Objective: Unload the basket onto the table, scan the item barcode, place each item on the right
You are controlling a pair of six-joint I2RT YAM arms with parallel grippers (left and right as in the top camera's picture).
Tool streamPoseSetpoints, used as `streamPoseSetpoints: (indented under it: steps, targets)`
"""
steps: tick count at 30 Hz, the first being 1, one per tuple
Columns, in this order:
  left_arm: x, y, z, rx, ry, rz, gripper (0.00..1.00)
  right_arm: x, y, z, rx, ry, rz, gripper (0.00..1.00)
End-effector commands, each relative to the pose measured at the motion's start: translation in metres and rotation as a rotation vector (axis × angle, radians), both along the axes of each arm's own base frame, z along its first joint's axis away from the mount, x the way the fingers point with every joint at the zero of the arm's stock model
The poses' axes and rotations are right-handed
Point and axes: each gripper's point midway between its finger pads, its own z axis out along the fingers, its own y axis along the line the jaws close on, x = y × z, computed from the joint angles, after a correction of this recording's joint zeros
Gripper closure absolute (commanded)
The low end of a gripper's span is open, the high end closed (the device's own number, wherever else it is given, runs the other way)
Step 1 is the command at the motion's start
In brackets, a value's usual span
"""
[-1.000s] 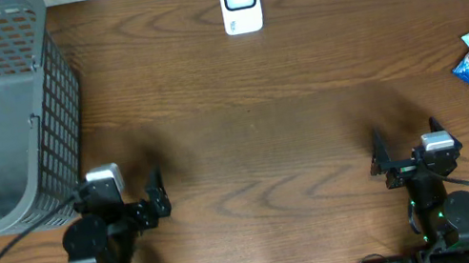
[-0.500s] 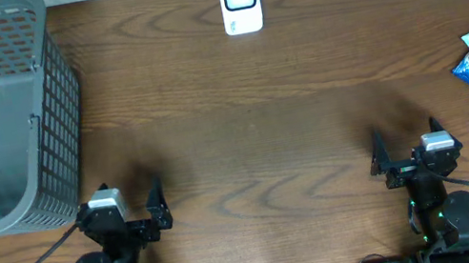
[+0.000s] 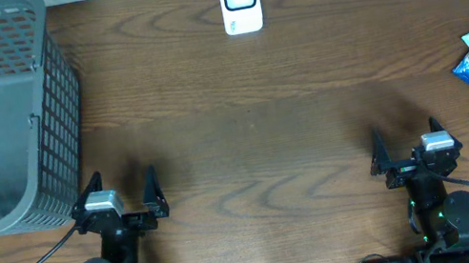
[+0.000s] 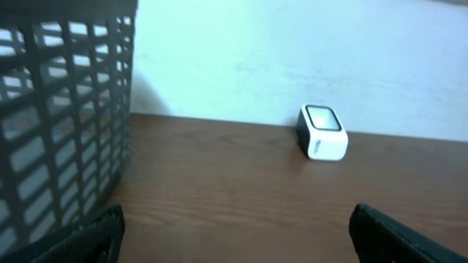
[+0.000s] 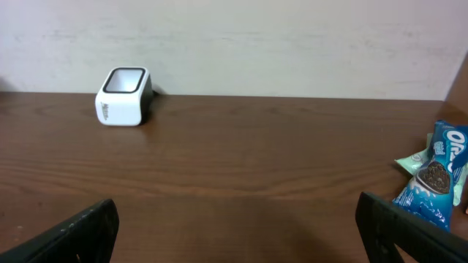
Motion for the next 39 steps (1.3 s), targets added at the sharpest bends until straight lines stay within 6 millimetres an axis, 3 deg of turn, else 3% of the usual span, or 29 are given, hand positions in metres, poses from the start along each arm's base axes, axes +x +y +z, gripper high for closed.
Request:
streamPoseSetpoints:
  steps: [1, 5, 10, 17, 25, 39]
  targets:
    - [0.0, -0.004, -0.004, -0.005, -0.003, -0.023, 0.02, 0.0, -0.001, 0.0, 0.014, -0.002, -0.004, 0.01]
    - [0.0, -0.003, -0.008, -0.003, 0.013, -0.017, 0.02, 0.0, -0.001, 0.0, 0.014, -0.002, -0.003, 0.01]
    - [-0.001, 0.005, -0.038, 0.0, 0.136, 0.027, 0.02, 0.0, -0.001, 0.0, 0.014, -0.002, -0.003, 0.01]
    - [-0.001, 0.009, -0.038, 0.079, 0.126, 0.045, 0.02, 0.0, -0.001, 0.0, 0.014, -0.002, -0.004, 0.01]
    - [-0.001, 0.033, -0.042, 0.091, 0.147, 0.181, 0.02, 0.0, -0.001, 0.0, 0.014, -0.002, -0.004, 0.01]
    - [-0.001, 0.032, -0.042, 0.149, 0.144, 0.169, 0.02, 0.0, -0.001, 0.0, 0.014, -0.002, -0.004, 0.01]
